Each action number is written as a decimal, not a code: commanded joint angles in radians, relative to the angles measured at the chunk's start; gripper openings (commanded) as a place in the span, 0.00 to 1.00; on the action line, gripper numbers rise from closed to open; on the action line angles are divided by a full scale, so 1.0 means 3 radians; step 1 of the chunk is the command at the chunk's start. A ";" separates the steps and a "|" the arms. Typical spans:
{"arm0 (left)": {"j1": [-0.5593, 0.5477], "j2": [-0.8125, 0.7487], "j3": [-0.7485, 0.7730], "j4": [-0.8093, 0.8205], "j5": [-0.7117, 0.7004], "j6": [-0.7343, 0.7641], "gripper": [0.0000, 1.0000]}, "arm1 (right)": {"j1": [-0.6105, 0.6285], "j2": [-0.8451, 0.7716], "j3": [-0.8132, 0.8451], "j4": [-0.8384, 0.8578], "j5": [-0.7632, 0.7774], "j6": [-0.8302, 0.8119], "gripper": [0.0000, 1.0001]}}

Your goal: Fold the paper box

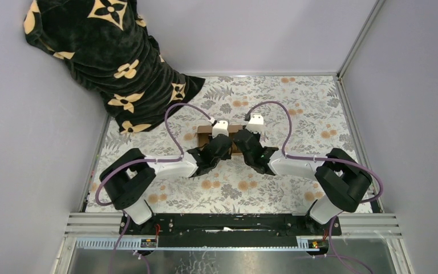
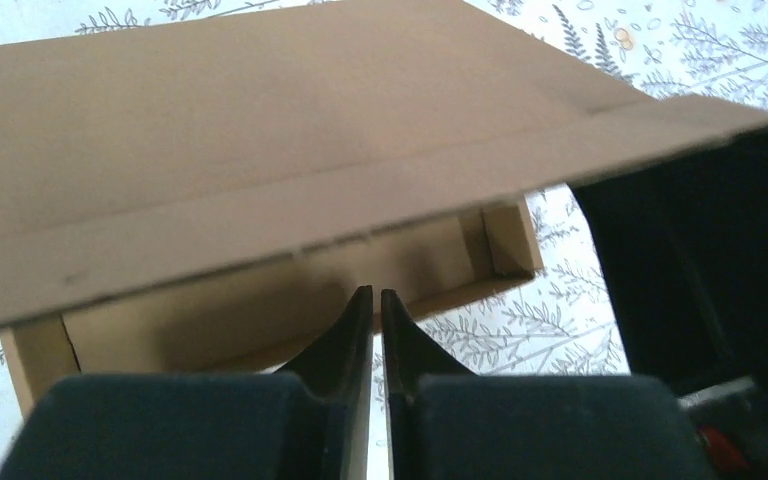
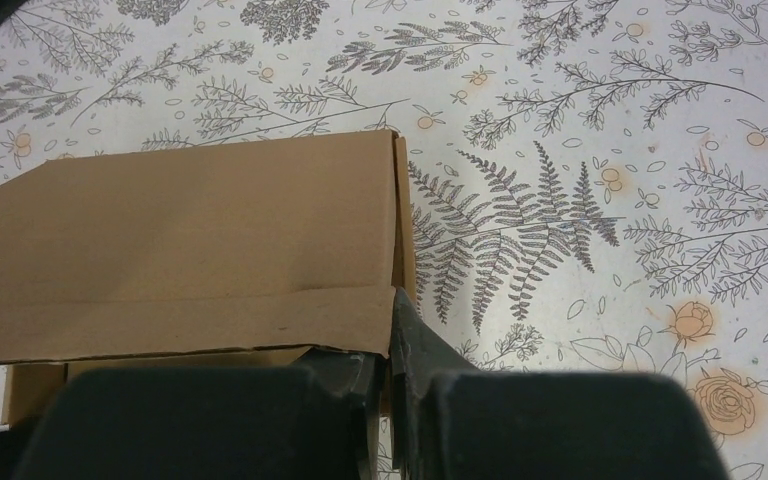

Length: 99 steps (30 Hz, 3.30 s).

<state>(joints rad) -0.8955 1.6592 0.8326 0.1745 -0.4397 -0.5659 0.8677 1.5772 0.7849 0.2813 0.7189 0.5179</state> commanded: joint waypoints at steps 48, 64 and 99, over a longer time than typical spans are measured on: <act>0.0496 -0.0746 0.0233 -0.0352 0.0435 0.0095 0.38 | 0.0109 0.0239 -0.0038 0.0044 0.0260 -0.0525 0.00; 0.0656 -0.0037 0.0358 -0.0187 0.0534 0.0114 0.36 | 0.0109 -0.0024 -0.0286 0.0246 -0.0119 -0.0655 0.53; 0.0689 0.0473 0.0285 -0.0055 0.0829 0.0209 0.35 | 0.0100 -0.1766 -0.0656 -0.1198 -0.0585 -0.0353 0.68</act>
<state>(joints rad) -0.6971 1.8050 0.9619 0.1776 -0.2447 -0.5236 0.8948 1.0458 0.5343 -0.0475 0.5293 0.4011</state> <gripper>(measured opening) 0.353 0.674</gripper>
